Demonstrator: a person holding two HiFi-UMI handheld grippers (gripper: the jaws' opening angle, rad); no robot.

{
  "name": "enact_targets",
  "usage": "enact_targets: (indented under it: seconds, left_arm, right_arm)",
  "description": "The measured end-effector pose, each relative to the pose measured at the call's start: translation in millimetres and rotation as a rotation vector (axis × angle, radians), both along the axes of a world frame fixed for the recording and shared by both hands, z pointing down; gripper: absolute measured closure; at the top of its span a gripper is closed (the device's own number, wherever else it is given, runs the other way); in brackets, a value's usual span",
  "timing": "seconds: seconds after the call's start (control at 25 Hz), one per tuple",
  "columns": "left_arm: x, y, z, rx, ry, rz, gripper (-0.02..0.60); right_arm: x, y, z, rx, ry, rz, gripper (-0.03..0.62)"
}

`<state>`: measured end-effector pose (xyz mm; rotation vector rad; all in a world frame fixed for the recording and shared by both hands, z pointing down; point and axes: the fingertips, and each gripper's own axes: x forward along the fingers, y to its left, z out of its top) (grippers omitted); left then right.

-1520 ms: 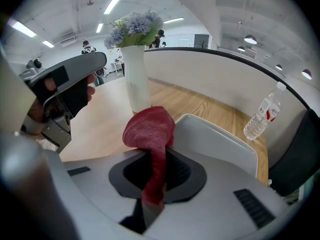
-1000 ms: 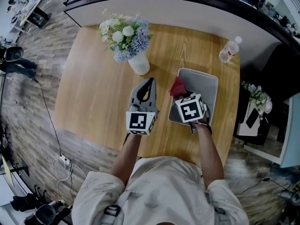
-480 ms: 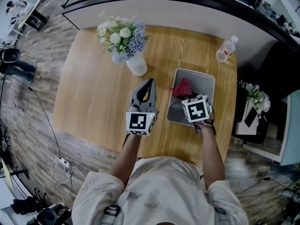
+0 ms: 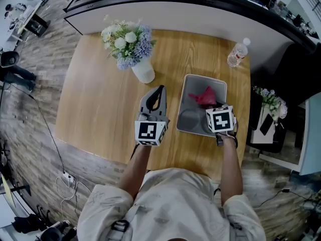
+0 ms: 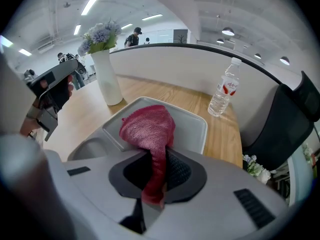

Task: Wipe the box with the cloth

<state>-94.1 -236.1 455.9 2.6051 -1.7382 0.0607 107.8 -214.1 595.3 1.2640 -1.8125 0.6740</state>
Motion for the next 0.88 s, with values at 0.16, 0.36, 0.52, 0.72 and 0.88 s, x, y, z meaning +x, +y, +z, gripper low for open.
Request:
enact_targets:
  seconds: [0.16,0.36,0.52,0.72,0.88]
  left_arm:
    - [1.3,0.7,-0.9,0.002,0.0,0.003,0.572]
    - [2.1,3.0,-3.2,0.006,0.002,0.005,0.572]
    - [1.9,3.5,-3.6,0.007,0.0,0.006,0.572]
    - [1.1,3.6,-3.5,0.006,0.001,0.003,0.572]
    - [3.5,2.8,-4.0,0.009,0.002,0.007,0.572]
  right_arm:
    - [18.4,2.8,0.1,-0.002,0.015,0.032,0.531]
    - [33.5,7.1,-1.0,-0.008,-0.001,0.064,0.531]
    - [35.9,8.0,-1.8,-0.001,0.016,0.061,0.531]
    - [39.7,10.8,-3.6,0.009,0.025,0.066,0.531]
    - [45.1,11.8,-4.8,0.012,0.025,0.076,0.531]
